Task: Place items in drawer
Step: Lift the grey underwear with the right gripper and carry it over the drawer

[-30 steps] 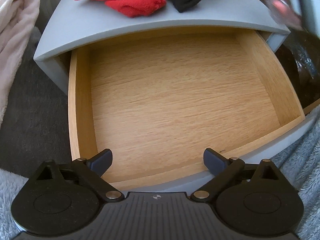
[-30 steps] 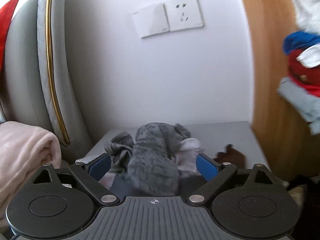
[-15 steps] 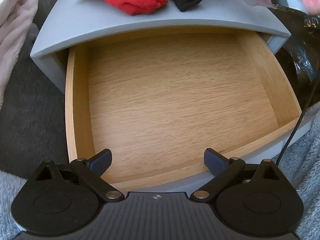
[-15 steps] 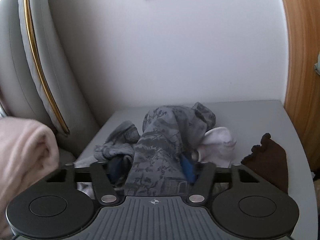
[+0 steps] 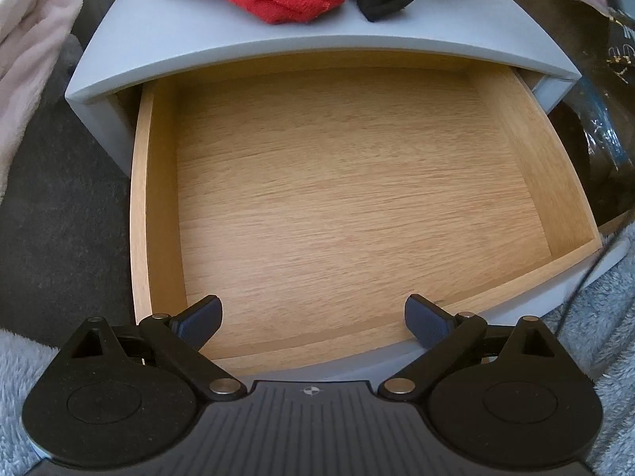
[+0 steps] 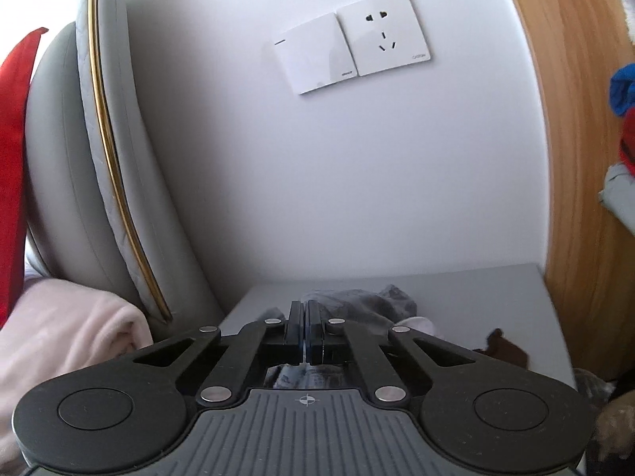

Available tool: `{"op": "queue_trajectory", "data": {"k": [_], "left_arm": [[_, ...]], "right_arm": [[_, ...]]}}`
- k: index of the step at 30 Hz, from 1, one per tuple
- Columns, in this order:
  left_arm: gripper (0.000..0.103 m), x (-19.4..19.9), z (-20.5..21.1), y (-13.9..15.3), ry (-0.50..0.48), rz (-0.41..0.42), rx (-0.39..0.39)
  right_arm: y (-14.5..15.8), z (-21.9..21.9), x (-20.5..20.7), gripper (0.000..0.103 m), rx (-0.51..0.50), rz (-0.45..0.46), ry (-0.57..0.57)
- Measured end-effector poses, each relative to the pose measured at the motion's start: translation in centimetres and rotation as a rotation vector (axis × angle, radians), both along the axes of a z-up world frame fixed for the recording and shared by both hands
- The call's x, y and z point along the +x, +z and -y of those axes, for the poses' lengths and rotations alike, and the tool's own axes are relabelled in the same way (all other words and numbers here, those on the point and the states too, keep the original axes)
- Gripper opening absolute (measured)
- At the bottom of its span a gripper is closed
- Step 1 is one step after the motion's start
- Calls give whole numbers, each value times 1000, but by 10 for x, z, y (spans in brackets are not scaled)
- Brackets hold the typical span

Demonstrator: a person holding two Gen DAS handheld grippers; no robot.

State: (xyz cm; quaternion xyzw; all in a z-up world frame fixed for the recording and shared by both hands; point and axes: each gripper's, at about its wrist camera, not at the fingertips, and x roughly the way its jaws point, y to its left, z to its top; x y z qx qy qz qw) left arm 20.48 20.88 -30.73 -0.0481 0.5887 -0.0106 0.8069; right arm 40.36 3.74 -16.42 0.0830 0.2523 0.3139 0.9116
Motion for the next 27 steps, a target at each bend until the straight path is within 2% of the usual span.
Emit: {"op": "queue_trajectory", "data": {"k": [2, 5, 7, 9, 11, 16, 20, 21, 22, 25, 27], "left_arm": [[100, 2, 3, 0, 4, -2, 6], [100, 0, 3, 1, -3, 7, 18], [100, 0, 2, 1, -7, 7, 17], [100, 0, 1, 1, -6, 6, 12], [100, 0, 0, 0, -8, 6, 10], [100, 1, -2, -1, -7, 5, -1], [100, 1, -4, -1, -8, 7, -9], [100, 1, -4, -1, -8, 7, -11], [100, 1, -4, -2, -7, 6, -14], [100, 0, -5, -2, -8, 6, -22], [100, 0, -6, -2, -9, 6, -23]], "right_arm": [[0, 0, -2, 6, -34, 12, -23], [-6, -5, 4, 25, -26, -14, -14], [-11, -14, 3, 52, -48, -30, 17], [-16, -24, 5, 65, -90, -29, 9], [-23, -32, 8, 69, -108, -42, 7], [-31, -50, 12, 89, -113, -55, 31], [-40, -68, 16, 87, -173, -51, 28], [-41, -68, 17, 78, -179, -53, 16], [-43, -68, 19, 62, -177, -64, 5], [-43, -54, 27, 37, -104, -114, -19], [-40, -44, 28, 25, -82, -117, -34]]}}
